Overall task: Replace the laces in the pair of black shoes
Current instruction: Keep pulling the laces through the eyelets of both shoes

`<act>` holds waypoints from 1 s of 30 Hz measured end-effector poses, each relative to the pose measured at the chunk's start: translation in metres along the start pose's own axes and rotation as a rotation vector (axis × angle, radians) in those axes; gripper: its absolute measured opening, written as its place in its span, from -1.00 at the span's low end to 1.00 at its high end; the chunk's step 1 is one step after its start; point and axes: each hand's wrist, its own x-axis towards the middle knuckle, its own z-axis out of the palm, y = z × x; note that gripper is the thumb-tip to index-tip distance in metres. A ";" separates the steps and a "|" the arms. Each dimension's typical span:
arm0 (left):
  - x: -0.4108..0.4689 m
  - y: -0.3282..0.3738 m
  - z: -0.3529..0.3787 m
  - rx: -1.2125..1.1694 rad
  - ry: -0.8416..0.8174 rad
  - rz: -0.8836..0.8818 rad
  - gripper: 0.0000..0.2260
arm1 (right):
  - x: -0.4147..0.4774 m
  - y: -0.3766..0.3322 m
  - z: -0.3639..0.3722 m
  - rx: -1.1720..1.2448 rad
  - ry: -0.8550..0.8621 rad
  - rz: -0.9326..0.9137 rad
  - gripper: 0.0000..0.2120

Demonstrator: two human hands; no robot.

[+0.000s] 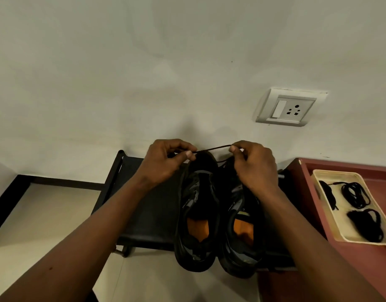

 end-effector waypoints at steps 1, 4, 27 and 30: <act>0.000 -0.002 -0.006 0.005 0.010 -0.007 -0.87 | 0.003 0.004 -0.004 0.024 0.027 0.048 -0.81; -0.003 -0.010 -0.021 0.062 0.012 -0.040 -0.87 | 0.009 0.012 -0.013 0.088 0.098 0.148 -0.81; -0.003 -0.022 -0.003 -0.468 0.025 -0.620 -0.97 | -0.015 -0.007 0.021 0.059 -0.423 -0.038 -0.98; -0.004 -0.023 0.001 -0.276 -0.112 -0.594 -0.97 | -0.024 -0.010 0.030 -0.073 -0.451 -0.107 -0.82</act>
